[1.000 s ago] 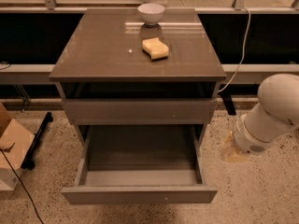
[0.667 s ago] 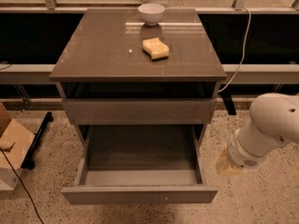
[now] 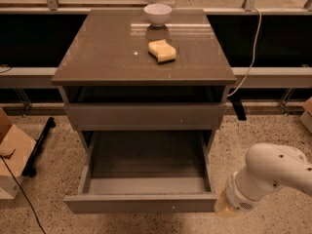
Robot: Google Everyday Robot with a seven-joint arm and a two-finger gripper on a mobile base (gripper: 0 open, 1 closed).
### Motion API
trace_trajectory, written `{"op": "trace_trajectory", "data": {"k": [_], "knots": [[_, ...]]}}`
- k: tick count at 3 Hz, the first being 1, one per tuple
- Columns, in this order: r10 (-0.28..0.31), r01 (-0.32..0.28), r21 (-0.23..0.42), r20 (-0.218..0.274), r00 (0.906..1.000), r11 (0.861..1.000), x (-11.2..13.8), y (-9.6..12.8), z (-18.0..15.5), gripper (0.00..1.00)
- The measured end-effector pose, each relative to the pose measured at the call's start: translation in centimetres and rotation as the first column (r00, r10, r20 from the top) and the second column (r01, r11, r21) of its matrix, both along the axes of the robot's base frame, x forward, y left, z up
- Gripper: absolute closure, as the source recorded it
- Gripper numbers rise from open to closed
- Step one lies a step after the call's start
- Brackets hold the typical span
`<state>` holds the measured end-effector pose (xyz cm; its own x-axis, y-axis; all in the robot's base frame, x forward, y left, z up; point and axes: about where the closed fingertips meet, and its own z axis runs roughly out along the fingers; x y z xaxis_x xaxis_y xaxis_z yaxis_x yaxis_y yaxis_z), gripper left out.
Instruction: Close middle drawer
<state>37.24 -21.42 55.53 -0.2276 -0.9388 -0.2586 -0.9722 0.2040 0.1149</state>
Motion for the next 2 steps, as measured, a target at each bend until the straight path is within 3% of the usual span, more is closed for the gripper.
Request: {"op": "trace_trajectory", "data": {"k": [1, 2], "knots": [[-0.028, 0.029, 0.024, -0.063, 0.9976, 0.999, -0.94, 0.75, -3.86, 1.0], [-0.016, 0.017, 0.01, -0.069, 0.9975, 1.0, -1.05, 0.96, -4.06, 1.0]]}}
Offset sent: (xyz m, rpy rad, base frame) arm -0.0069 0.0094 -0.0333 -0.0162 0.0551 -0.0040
